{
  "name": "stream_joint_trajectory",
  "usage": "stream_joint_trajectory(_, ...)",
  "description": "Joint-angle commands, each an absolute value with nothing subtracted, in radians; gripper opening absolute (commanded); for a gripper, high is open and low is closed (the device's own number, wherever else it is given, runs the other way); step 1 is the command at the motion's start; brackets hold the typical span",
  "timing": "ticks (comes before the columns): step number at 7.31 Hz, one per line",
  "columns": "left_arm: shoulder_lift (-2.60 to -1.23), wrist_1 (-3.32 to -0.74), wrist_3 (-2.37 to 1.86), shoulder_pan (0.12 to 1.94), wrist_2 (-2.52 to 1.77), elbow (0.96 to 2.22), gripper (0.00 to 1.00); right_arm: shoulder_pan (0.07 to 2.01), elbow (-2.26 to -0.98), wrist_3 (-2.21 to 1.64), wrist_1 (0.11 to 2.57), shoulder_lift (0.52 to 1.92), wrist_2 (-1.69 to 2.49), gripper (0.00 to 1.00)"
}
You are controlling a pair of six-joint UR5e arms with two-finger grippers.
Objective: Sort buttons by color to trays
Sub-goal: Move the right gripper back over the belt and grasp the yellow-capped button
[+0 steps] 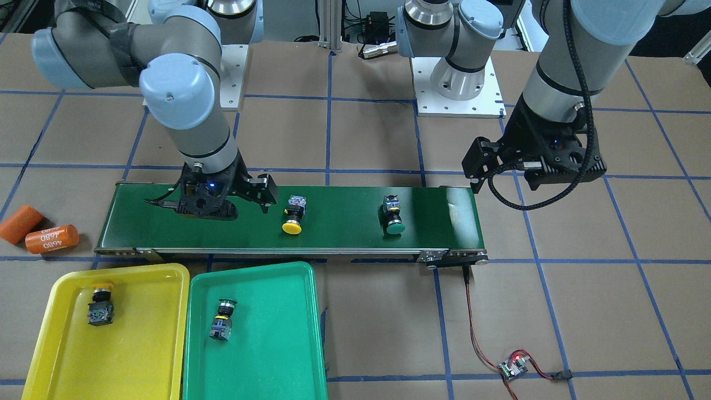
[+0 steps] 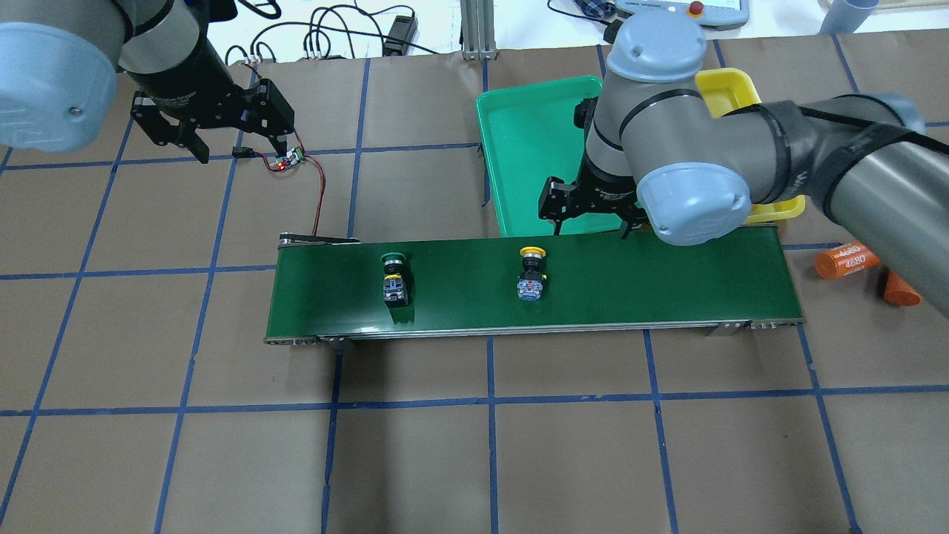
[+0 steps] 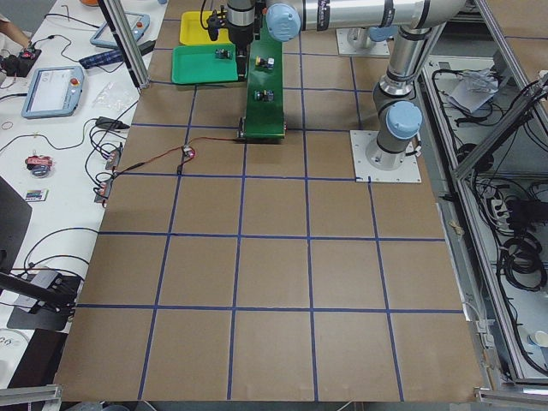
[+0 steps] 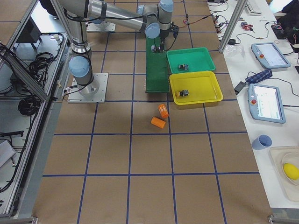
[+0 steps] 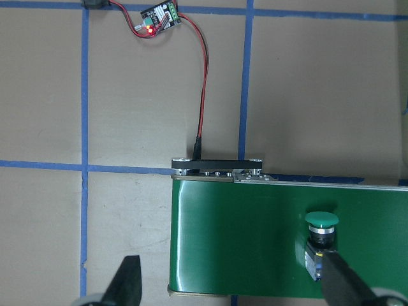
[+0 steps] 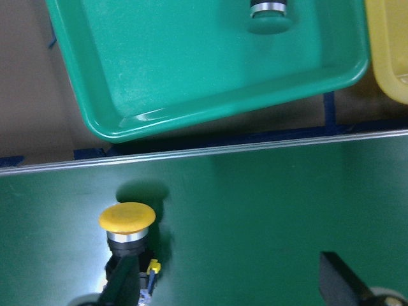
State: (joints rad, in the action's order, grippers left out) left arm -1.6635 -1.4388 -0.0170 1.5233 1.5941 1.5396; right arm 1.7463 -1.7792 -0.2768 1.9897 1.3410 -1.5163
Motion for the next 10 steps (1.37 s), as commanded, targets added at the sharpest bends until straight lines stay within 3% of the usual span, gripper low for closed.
stream_joint_trajectory(1, -1.664, -1.437, -0.026, 1.523, 1.589, 1.548, 1.0, 1.805, -1.785, -0.36, 2.029, 1.273, -1.512, 1.0)
stream_joint_trajectory(3, -1.664, -1.437, -0.026, 1.522, 1.588, 1.548, 1.0, 1.806, -1.825, -0.362, 2.028, 1.266, -1.513, 1.0)
stream_joint_trajectory(4, -1.664, -1.437, -0.031, 1.523, 1.589, 1.551, 1.0, 1.805, -1.842, -0.361, 2.028, 1.264, -1.516, 0.89)
stream_joint_trajectory(5, -1.663, -1.437, -0.038, 1.523, 1.586, 1.563, 1.0, 1.805, -1.842, -0.36, 2.02, 1.266, -1.517, 0.31)
stream_joint_trajectory(6, -1.663, -1.439, -0.075, 1.523, 1.582, 1.563, 1.0, 1.802, -1.841, -0.359, 2.014, 1.27, -1.519, 0.0)
stream_joint_trajectory(10, -1.674, -1.497, -0.103, 1.522, 1.585, 1.526, 1.0, 1.781, -1.801, -0.342, 2.02, 1.288, -1.545, 0.0)
